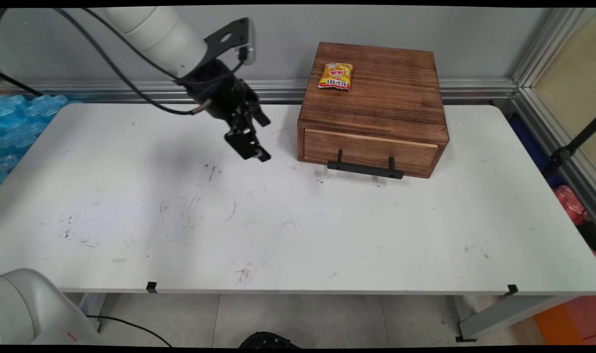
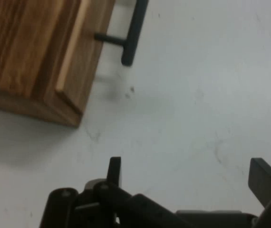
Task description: Open the drawer
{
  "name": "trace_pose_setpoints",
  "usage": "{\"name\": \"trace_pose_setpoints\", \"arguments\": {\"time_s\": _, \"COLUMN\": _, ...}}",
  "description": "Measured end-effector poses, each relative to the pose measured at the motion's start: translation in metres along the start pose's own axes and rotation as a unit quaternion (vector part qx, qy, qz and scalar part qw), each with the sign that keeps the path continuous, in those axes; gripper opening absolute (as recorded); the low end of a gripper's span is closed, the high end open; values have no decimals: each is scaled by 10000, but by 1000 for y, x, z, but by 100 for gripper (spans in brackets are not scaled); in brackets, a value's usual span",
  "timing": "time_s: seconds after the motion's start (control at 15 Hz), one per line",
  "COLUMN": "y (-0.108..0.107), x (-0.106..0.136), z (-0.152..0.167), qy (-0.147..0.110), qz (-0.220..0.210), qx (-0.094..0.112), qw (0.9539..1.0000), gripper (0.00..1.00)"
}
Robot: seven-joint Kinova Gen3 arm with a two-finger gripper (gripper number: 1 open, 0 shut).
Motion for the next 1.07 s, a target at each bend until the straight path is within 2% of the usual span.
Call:
{"name": "trace_pose_setpoints", "arguments": {"time_s": 0.53, "y": 5, "x": 50, "z": 37, "qy": 31, "qz": 380, "qx": 156, "qw": 9992, "gripper": 100}}
{"name": "trace_pose_setpoints", "arguments": {"time_s": 1.07, "y": 9, "x": 88, "z": 98, "qy": -98, "qz": 671, "qx": 291, "qw": 9973, "gripper": 100}}
